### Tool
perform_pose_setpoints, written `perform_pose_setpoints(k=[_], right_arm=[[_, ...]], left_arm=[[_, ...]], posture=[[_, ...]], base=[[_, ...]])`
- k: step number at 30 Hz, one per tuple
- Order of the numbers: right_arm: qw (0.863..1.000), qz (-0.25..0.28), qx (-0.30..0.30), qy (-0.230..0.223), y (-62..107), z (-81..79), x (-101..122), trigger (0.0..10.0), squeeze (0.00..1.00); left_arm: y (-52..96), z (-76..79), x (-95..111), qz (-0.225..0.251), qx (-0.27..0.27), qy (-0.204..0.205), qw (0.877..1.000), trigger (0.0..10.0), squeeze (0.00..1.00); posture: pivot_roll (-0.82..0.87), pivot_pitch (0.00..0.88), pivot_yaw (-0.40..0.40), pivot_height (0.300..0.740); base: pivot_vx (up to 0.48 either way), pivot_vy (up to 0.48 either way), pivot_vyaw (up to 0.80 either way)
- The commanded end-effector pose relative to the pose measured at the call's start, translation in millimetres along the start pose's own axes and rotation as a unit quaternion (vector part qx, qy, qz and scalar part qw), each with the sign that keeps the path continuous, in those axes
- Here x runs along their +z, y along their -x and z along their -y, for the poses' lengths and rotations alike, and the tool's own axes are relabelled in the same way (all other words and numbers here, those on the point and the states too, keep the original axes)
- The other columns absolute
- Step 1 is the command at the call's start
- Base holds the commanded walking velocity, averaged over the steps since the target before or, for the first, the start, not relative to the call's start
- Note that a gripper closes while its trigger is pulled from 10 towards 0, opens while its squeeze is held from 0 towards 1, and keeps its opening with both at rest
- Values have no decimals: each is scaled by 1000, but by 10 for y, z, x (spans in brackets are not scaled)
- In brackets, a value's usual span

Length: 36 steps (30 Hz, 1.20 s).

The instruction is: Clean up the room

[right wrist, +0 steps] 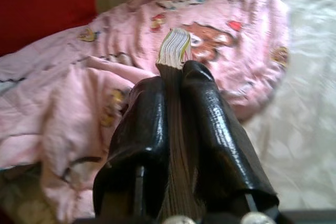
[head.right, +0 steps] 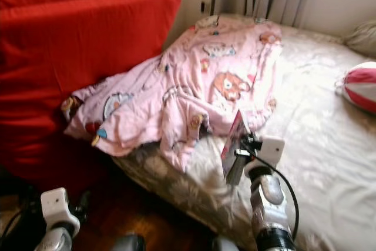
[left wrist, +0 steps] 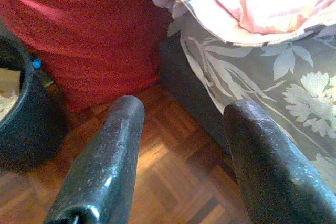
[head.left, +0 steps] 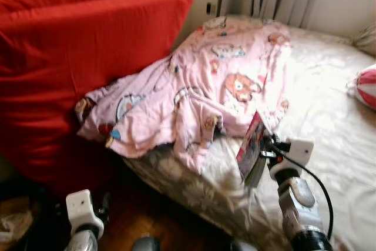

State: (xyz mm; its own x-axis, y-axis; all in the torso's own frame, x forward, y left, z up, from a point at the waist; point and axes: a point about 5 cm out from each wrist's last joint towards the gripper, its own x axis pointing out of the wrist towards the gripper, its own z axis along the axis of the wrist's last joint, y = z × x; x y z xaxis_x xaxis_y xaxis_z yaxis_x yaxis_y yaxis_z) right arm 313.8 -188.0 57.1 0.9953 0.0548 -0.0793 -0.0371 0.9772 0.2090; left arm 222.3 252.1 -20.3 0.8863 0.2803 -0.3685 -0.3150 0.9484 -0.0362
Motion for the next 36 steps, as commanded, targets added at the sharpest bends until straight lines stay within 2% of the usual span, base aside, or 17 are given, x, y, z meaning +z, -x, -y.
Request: perform_pose_setpoints(k=[1,3,4,6,7,8,9,10,11,19,26,36], right_arm=[[1000,-3,15,7,-38,-52,13,10000,0],[1000,-9,17,8,-44,-81,-16,10000,0],[1000,-9,17,8,-44,-81,-16,10000,0],[999,-10,26,21,-58,-117,-18,10000,0],[999,-10,26,21,-58,-117,-18,10000,0],[999,-9,27,21,-59,-119,-15,10000,0],[999,-9,25,26,-61,-109,-11,10000,0],[999,-9,25,26,-61,-109,-11,10000,0],[999,-6,21,30,-60,-90,-3,10000,0],[1000,-4,-20,9,-32,-29,-48,10000,0],[1000,-12,-21,3,-8,-84,-121,10000,0],[999,-12,-32,3,-20,-61,-107,10000,0]], left_arm=[[39,-1,-137,-30,3,11,999,10000,0],[51,22,-234,-61,3,24,998,10000,0],[51,22,-234,-61,3,24,998,10000,0],[82,82,-365,-102,1,60,993,10000,0],[82,82,-365,-102,1,60,993,10000,0],[92,111,-390,-110,-11,50,993,10000,0],[111,151,-426,-120,-32,20,992,10000,0],[111,151,-426,-120,-32,20,992,10000,0],[128,135,-453,-127,-37,-5,991,10000,0],[228,-97,-566,-155,7,-40,987,10000,0],[307,-108,-659,-168,8,-43,985,10000,0],[284,-79,-642,-166,4,-54,985,10000,0]], posture=[[105,0,-58,711],[108,0,-62,711],[108,0,-62,711],[104,0,-48,711],[104,0,-48,711],[95,0,-37,711],[84,0,-25,711],[84,0,-25,711],[82,0,-19,711],[86,0,-9,711],[89,0,-10,711],[88,0,-19,711]], base=[[0,0,0],[0,0,0],[0,0,0],[0,0,0],[0,0,0],[0,0,0],[0,0,0],[0,0,0],[0,0,0],[0,0,-102],[0,0,-668],[0,0,-706]])
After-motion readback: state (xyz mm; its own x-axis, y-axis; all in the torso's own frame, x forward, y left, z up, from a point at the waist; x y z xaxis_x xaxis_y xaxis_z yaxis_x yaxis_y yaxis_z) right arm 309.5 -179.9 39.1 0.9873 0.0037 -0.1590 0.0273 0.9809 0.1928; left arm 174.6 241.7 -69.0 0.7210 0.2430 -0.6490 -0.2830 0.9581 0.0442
